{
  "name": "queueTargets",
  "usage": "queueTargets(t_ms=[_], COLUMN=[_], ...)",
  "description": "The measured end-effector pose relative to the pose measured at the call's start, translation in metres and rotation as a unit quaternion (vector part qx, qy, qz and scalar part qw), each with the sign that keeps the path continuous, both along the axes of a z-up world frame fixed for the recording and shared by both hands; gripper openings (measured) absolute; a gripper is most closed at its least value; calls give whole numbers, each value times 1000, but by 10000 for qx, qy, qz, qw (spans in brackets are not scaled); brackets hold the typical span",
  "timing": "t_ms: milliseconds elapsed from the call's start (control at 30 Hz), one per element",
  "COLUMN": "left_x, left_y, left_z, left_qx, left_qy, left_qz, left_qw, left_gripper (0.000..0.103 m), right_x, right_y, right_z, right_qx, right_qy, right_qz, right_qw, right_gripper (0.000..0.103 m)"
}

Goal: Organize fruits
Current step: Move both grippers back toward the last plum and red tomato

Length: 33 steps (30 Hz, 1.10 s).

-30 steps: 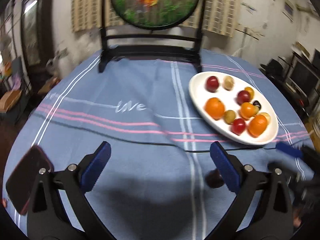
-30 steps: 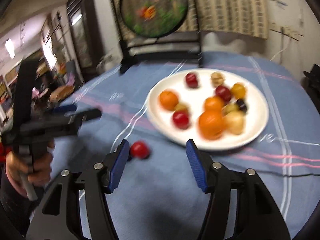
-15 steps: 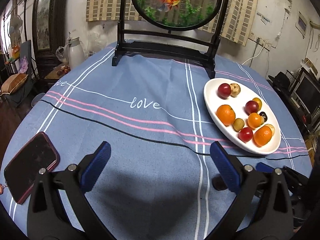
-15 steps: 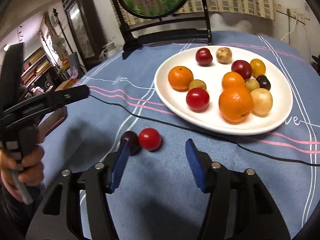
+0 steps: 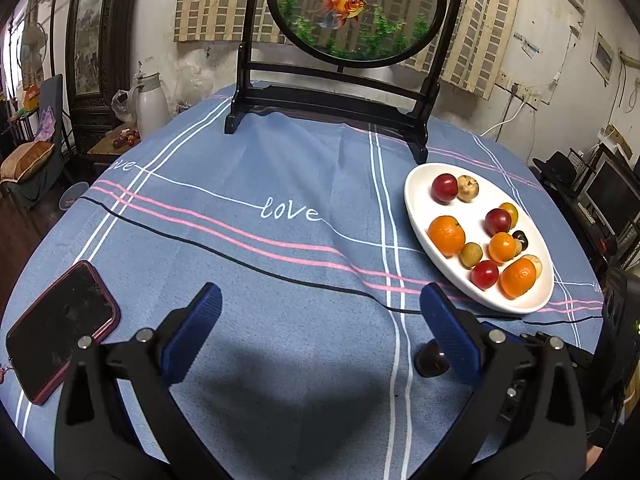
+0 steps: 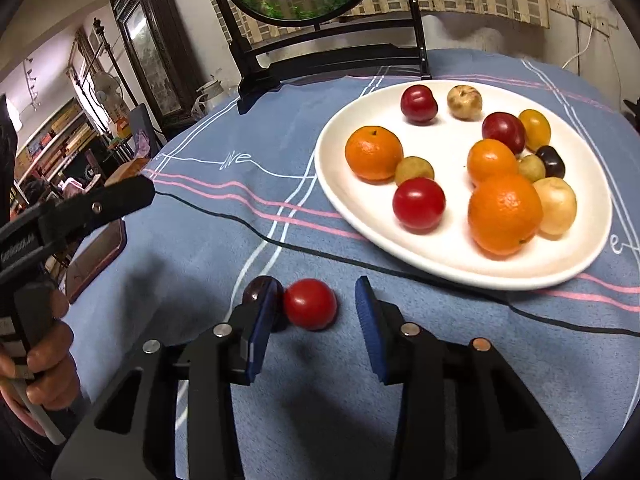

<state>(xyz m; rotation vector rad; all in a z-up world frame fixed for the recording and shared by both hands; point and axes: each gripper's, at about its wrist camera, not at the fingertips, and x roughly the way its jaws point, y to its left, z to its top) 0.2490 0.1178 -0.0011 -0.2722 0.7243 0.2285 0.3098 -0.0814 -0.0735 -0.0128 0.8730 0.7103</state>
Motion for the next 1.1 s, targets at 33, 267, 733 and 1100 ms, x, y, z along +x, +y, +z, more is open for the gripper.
queueTargets(t_ms=[33, 267, 733, 1100], left_x=[0, -1, -1, 1], left_y=[0, 5, 4, 8], left_z=[0, 0, 0, -4], left_qx=[-8, -197, -194, -179], left_qy=[16, 18, 27, 82], left_qz=[6, 20, -10, 43], left_qw=[10000, 9998, 9998, 9998], left_gripper=[101, 101, 101, 101], right_x=[2, -2, -23, -19], right_y=[0, -8, 27, 37], right_z=[-1, -1, -9, -10], right_qx=[55, -129, -1374, -1484], right_qy=[61, 334, -848, -834], right_qz=[-9, 205, 1079, 1098], right_qw=[10000, 9991, 9810, 9793], right_gripper=[41, 38, 38, 30])
